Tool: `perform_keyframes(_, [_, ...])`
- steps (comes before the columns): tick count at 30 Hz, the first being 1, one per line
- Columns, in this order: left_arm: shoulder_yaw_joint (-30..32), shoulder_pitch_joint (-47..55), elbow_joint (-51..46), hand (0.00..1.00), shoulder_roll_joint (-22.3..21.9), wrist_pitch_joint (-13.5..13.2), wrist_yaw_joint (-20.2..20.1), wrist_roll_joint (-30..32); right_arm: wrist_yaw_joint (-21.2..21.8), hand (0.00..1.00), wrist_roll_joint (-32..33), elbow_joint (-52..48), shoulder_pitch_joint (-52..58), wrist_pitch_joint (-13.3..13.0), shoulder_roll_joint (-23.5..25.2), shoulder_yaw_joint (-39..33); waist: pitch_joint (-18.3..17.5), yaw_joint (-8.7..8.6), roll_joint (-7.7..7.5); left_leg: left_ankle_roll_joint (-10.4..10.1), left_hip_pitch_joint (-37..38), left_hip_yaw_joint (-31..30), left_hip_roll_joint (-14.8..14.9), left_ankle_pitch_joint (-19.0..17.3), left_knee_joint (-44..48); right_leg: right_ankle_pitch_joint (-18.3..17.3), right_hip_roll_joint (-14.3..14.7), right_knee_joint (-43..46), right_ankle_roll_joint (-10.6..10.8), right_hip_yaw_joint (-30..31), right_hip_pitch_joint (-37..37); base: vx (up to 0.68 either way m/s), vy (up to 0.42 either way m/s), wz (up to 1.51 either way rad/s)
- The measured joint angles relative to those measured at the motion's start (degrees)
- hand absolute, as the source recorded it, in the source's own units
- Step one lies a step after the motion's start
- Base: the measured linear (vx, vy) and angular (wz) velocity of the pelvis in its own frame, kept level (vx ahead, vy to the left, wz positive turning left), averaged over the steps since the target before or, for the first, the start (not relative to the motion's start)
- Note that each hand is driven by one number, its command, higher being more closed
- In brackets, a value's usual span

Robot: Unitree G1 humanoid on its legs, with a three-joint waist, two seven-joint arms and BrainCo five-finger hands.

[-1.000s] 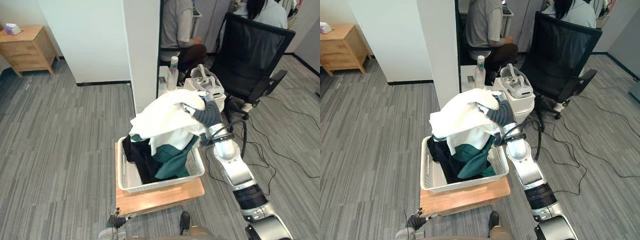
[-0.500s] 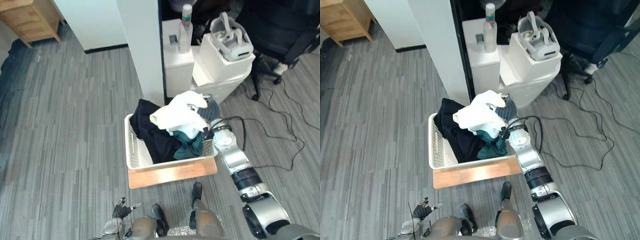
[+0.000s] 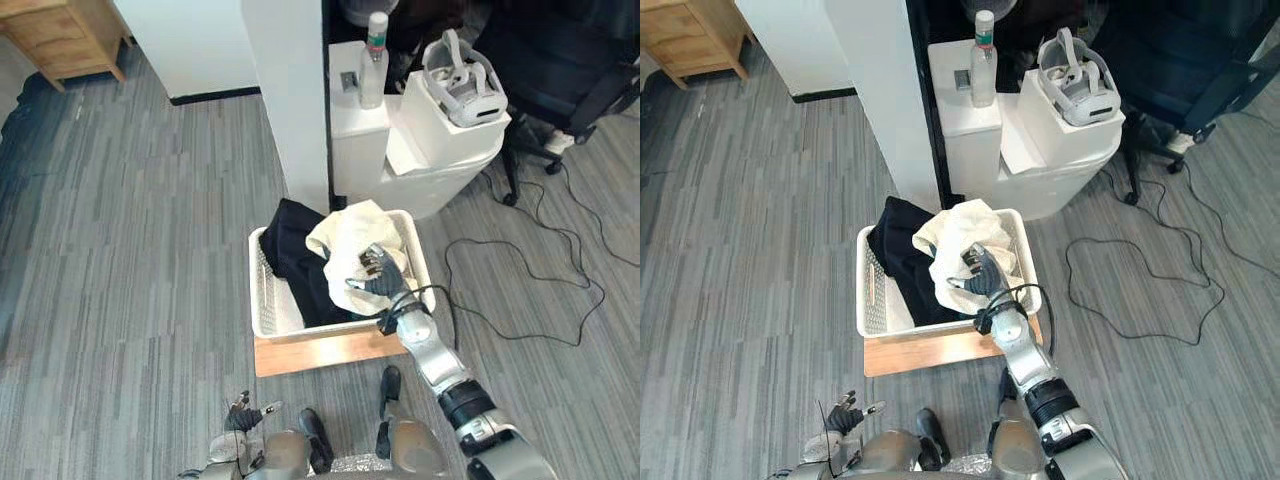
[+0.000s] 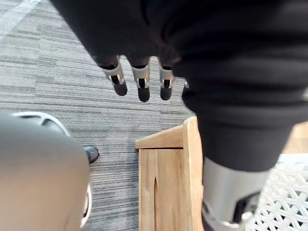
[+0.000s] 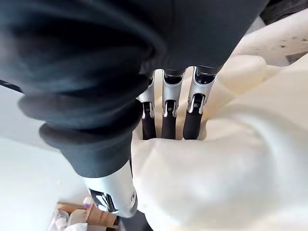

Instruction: Tidy the bed and pick cloth on bed and put in laundry

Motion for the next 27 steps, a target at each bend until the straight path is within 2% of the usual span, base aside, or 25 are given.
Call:
perform_keyframes(5, [0.44,0.3,0.65,0.0,0.45,0.9,0.02,0.75,-0.32,0.0,-1.41,-5.98,2.56,-0.11,-2.75,-2.29,-1.28,-0.09,-1.35,-0.07,2.03,0.38,-0.1,0.06,-0.62,-0.11,0.13,-0.02,0.1,0.2,1.84,-0.08,-0.003,-0.07])
perform_keyframes(7, [0.47,0.79,0.89,0.0,0.74,0.97,-0.06,0.76,-0.75,0.0,-1.55,-7.97,4.8,-0.3,-3.32,-3.63,-2.8,-0.24,-1.96,-0.18,2.32,0.42,-0.16,0.15,-0.9,-0.3,0.16,-0.02,0.24,0.19,2.01,-0.06,-0.007,0.0])
perform_keyframes(11, [0.59,1.88,1.37,0.0,0.68,1.04,-0.16,0.72,-0.83,0.0,-1.51,-8.15,8.28,-0.31,-3.95,-5.29,-4.78,-0.99,-2.01,-0.4,3.3,0.53,-0.34,0.31,-1.82,-0.46,0.25,-0.02,0.45,0.32,2.57,-0.02,-0.001,-0.02])
perform_keyframes(16, [2.06,2.21,2.02,0.0,0.37,1.25,-0.55,0.72,0.35,0.0,-1.38,-7.76,13.7,-0.3,-4.08,-7.68,-5.41,-1.48,-1.98,-0.46,5.11,1.74,-0.4,0.33,-2.57,-0.48,0.64,-0.04,0.48,1.37,3.44,-0.03,-0.006,-0.12])
perform_keyframes(20, [2.14,2.3,2.02,0.0,0.28,1.25,-0.56,0.72,0.36,0.0,-1.38,0.67,17.31,-0.03,-3.76,-11.01,-5.71,-1.62,-1.88,-0.46,5.52,2.16,-0.43,0.33,-2.73,-0.5,0.7,-0.04,0.48,1.6,3.53,-0.02,-0.017,-0.05])
perform_keyframes(23, [2.15,2.47,2.14,0.0,0.07,1.26,-0.57,0.73,0.24,0.0,-1.07,11.45,19.15,0.73,-2.6,-13.34,-5.95,-2.01,-1.57,-0.48,6.25,2.31,-0.48,0.32,-2.87,-0.89,0.72,-0.07,0.52,1.75,4.11,-0.01,-0.005,-0.01])
perform_keyframes(24, [2.2,2.48,2.48,0.0,0.05,1.29,-0.57,0.75,0.09,0.0,-0.15,17.85,19.71,1.17,-1.24,-14.7,-6.01,-2.72,-1.49,-0.5,6.68,2.4,-0.45,0.31,-2.98,-1.08,0.77,-0.18,0.36,1.76,4.52,0.0,0.0,0.0])
perform_keyframes(25, [2.21,2.49,2.6,0.0,0.04,1.33,-0.56,0.78,0.1,0.0,0.24,20.67,19.87,1.28,-0.65,-15.27,-6.15,-2.78,-1.43,-0.51,6.78,2.49,-0.42,0.3,-3.02,-1.09,0.8,-0.2,0.36,1.82,4.58,-0.03,-0.023,-0.04])
perform_keyframes(27, [2.25,2.48,3.09,0.0,-0.17,1.59,-0.5,0.92,0.02,0.0,5.06,30.27,20.92,2.05,1.74,-18.53,-6.84,-2.78,-1.08,-0.52,6.96,3.1,-0.4,0.29,-3.14,-1.14,0.87,-0.21,0.36,2.1,4.56,-0.02,-0.017,-0.09])
